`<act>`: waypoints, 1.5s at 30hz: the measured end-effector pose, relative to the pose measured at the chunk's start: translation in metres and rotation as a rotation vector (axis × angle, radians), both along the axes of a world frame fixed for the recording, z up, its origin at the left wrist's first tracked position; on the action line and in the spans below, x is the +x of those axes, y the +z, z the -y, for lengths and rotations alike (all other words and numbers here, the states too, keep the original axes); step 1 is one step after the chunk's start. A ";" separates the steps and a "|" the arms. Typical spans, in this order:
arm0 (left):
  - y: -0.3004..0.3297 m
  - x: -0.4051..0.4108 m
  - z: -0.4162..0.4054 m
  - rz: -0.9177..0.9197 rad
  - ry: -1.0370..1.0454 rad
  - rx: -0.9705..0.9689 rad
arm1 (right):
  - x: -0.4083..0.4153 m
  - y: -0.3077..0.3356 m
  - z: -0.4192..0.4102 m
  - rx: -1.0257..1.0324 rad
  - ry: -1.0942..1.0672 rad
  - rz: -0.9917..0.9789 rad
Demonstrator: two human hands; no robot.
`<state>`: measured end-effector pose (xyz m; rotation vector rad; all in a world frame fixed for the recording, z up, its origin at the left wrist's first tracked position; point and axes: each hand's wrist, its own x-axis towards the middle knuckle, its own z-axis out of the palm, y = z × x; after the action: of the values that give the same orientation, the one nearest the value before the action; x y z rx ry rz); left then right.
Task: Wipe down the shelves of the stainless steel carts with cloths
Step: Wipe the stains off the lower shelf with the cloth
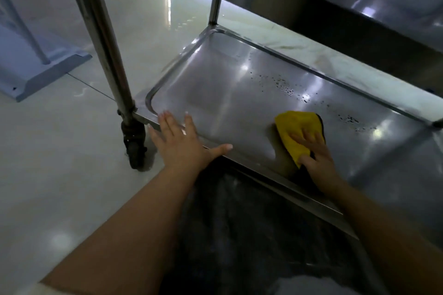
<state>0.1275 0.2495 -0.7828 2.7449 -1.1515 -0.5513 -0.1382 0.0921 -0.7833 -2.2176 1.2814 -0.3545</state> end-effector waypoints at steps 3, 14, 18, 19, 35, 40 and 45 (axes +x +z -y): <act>0.001 -0.001 0.002 0.047 -0.060 0.031 | -0.071 0.004 -0.013 -0.022 -0.205 -0.009; -0.002 -0.083 0.055 0.074 -0.443 0.070 | -0.010 -0.011 0.001 -0.067 -0.214 -0.151; -0.002 -0.096 0.064 0.097 -0.414 0.167 | 0.046 -0.011 0.019 -0.048 0.097 -0.210; -0.002 -0.095 0.064 0.101 -0.411 0.162 | 0.055 -0.011 0.023 -0.046 0.133 -0.200; 0.011 -0.106 0.085 0.052 -0.300 0.205 | -0.202 -0.011 0.065 -0.137 -0.562 -0.163; 0.007 -0.153 0.102 0.109 -0.428 0.122 | -0.238 -0.013 0.053 -0.129 -0.780 -0.102; 0.002 -0.218 0.132 0.111 -0.738 0.125 | -0.176 -0.011 0.043 -0.199 -0.643 -0.162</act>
<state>-0.0906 0.1176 -0.7804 2.3911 -2.2351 -0.5447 -0.3138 0.0493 -0.7948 -1.9616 2.1221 -0.5672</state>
